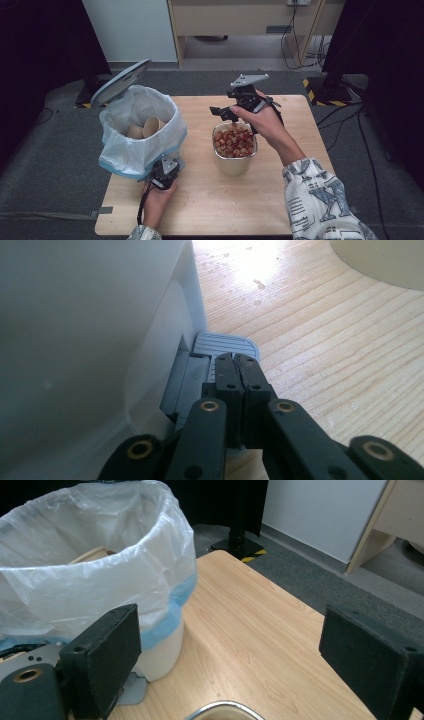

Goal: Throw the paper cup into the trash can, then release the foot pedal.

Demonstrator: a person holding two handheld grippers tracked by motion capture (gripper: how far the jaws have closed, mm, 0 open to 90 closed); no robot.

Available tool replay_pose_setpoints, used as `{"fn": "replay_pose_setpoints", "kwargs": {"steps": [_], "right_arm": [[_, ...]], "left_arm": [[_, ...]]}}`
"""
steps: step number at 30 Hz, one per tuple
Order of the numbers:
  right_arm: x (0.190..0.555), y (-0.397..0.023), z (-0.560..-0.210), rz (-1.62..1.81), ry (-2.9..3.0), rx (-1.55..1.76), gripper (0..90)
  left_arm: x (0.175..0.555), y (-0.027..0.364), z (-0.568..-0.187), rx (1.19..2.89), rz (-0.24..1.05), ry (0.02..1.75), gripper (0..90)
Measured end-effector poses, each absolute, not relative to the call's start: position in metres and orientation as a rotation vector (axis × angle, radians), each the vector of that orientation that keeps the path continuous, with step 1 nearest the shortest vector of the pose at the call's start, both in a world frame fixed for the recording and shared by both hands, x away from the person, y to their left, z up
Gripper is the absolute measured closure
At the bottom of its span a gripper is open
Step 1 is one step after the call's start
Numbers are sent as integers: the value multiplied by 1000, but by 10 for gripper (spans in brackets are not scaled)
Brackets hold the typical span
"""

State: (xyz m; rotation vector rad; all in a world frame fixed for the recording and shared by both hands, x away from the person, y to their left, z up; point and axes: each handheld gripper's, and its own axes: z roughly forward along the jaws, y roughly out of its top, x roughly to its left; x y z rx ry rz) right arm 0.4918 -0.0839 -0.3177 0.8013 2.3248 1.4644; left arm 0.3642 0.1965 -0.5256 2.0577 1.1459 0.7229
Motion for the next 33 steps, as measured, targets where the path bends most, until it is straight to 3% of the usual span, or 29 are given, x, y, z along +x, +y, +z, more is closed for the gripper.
{"fn": "replay_pose_setpoints", "kwargs": {"steps": [18, 20, 27, 33], "right_arm": [[492, -135, -329, 1438, 2258, 909, 99], [492, -140, -330, 1430, 2252, 921, 99], [491, -162, -338, 1399, 2234, 959, 98], [488, -185, -347, 1377, 2194, 1022, 91]], "left_arm": [[364, 197, -526, 2054, 720, 1145, 876], [362, 194, -525, 2047, 740, 1146, 836], [352, 183, -516, 2004, 765, 1148, 542], [342, 178, -507, 1959, 724, 1111, 459]]}}
